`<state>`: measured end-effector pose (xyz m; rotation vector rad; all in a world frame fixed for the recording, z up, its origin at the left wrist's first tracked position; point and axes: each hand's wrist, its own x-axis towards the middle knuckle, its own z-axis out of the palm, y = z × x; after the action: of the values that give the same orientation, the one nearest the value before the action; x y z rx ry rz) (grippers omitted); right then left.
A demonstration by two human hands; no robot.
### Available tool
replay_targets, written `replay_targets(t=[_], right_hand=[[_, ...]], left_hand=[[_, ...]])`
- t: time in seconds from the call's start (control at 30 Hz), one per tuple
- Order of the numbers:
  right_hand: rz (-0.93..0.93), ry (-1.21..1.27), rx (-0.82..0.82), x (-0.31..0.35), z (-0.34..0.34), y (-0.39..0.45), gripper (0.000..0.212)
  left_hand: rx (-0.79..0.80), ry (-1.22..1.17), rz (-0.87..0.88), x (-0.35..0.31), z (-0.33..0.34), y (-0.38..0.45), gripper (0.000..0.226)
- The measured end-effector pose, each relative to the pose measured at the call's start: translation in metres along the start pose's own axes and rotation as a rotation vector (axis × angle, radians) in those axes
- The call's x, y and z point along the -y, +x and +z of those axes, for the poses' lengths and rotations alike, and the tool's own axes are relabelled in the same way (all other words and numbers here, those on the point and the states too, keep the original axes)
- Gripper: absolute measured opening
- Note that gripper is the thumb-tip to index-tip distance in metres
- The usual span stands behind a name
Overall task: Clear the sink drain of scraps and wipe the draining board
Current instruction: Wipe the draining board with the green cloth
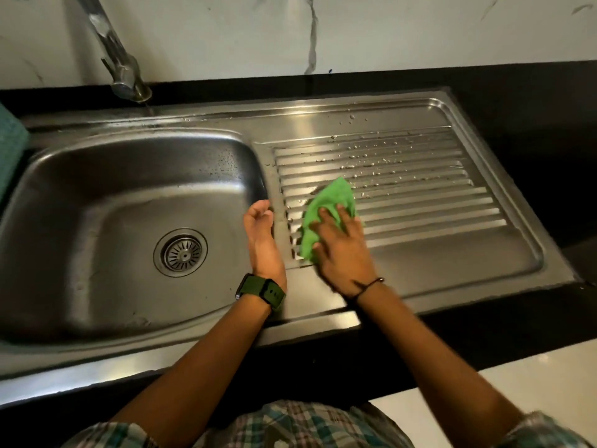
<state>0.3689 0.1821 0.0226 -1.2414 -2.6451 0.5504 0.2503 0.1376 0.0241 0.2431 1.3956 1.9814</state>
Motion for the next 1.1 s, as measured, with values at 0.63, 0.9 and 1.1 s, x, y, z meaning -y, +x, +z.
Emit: replay_targets(t=[0.63,0.9,1.1], right_hand=[[-0.069,-0.287,0.302,0.041,0.005,0.205,0.057],[-0.097,-0.251,0.215,0.022,-0.004,0.054,0.063],[-0.07,-0.35,0.235,0.026,0.007,0.102,0.06]], left_hand=[[0.076,0.269,-0.024,-0.023,0.022,0.043,0.036],[-0.07,0.211,0.047,-0.019,0.015,0.061,0.03],[-0.015,0.236,0.017,-0.008,0.033,0.062,0.038]])
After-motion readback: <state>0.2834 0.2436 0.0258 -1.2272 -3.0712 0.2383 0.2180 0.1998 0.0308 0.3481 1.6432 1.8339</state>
